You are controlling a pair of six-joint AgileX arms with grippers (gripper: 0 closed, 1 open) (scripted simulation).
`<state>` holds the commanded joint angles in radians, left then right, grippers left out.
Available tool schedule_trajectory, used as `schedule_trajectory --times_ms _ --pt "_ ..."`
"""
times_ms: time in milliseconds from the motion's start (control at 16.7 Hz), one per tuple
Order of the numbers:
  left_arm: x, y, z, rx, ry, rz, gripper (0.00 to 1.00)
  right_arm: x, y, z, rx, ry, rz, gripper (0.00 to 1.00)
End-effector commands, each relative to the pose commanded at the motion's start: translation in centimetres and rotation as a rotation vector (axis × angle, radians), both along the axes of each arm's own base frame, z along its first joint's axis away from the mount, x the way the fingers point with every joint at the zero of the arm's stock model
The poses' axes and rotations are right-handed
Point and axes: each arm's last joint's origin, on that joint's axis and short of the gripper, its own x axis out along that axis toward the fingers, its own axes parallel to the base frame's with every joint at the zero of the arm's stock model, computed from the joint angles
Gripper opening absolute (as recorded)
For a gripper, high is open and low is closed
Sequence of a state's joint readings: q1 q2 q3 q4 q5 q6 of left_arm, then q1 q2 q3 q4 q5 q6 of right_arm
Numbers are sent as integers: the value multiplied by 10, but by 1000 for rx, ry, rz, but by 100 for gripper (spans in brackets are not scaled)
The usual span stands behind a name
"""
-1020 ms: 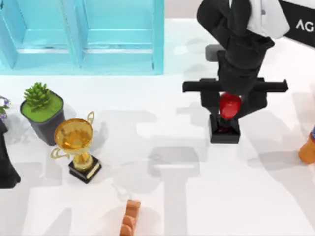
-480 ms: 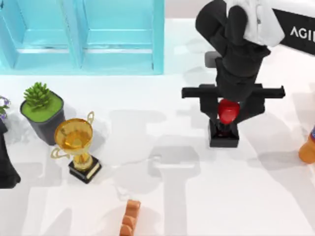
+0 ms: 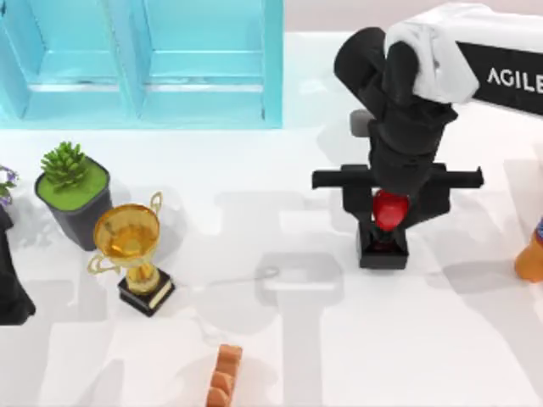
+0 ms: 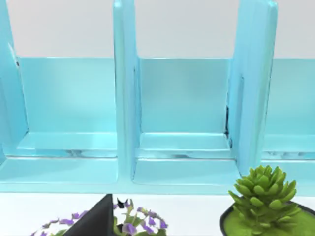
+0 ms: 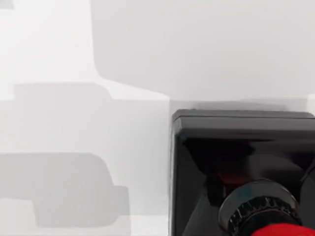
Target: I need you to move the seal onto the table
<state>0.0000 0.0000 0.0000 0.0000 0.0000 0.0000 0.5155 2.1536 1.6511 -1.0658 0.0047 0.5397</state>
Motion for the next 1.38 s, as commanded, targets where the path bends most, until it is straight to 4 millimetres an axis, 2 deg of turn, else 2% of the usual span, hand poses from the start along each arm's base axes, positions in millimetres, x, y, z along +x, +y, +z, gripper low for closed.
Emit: schedule_trajectory --times_ms 780,1380 --pt "0 0 0 0 0 0 100 0 0 0 0 0 0 98" --pt "0 0 0 0 0 0 100 1 -1 1 0 0 -2 100"
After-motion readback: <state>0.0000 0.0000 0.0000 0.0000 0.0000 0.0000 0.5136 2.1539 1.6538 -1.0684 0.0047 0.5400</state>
